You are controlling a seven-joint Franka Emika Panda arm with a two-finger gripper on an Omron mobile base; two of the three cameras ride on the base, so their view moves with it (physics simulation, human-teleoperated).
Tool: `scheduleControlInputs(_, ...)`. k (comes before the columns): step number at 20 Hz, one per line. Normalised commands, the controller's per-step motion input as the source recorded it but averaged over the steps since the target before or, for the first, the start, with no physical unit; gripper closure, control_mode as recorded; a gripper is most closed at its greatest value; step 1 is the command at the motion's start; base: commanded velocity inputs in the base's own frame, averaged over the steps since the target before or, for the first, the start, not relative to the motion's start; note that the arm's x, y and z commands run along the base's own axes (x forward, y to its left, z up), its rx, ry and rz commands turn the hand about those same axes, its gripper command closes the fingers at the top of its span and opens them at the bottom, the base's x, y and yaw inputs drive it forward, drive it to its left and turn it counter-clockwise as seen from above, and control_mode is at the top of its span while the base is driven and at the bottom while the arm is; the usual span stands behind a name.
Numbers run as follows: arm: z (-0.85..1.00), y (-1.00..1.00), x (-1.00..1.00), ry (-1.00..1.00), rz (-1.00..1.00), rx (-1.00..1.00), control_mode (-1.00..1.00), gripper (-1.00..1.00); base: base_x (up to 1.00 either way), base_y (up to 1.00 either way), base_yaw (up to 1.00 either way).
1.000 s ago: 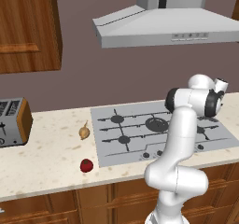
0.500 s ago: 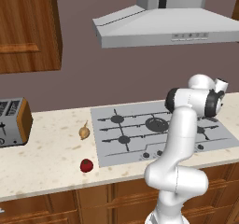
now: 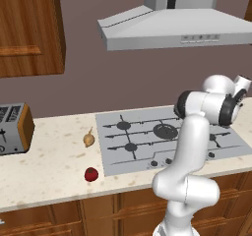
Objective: Place the pan on the rear right burner on the stove. Then place the tomato and the onion in the pan and turn on the rear right burner.
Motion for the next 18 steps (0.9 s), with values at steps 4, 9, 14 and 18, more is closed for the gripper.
scheduleControlInputs(4, 0.35, 0.17, -0.77, -0.06, 0.00, 0.00, -1.00, -1.00, 0.00, 0.00, 0.00)
scheduleControlInputs(9, 0.12, 0.46, -0.70, -0.03, 0.00, 0.00, -1.00, -1.00, 0.00, 0.00, 0.00)
scheduleControlInputs(14, 0.18, 0.68, -0.60, -0.04, 0.00, -0.04, -1.00, -1.00, 0.00, 0.00, 0.00)
scheduleControlInputs(18, 0.27, 0.70, -0.59, -0.01, 0.00, -0.08, -1.00, -1.00, 0.00, 0.00, 0.00)
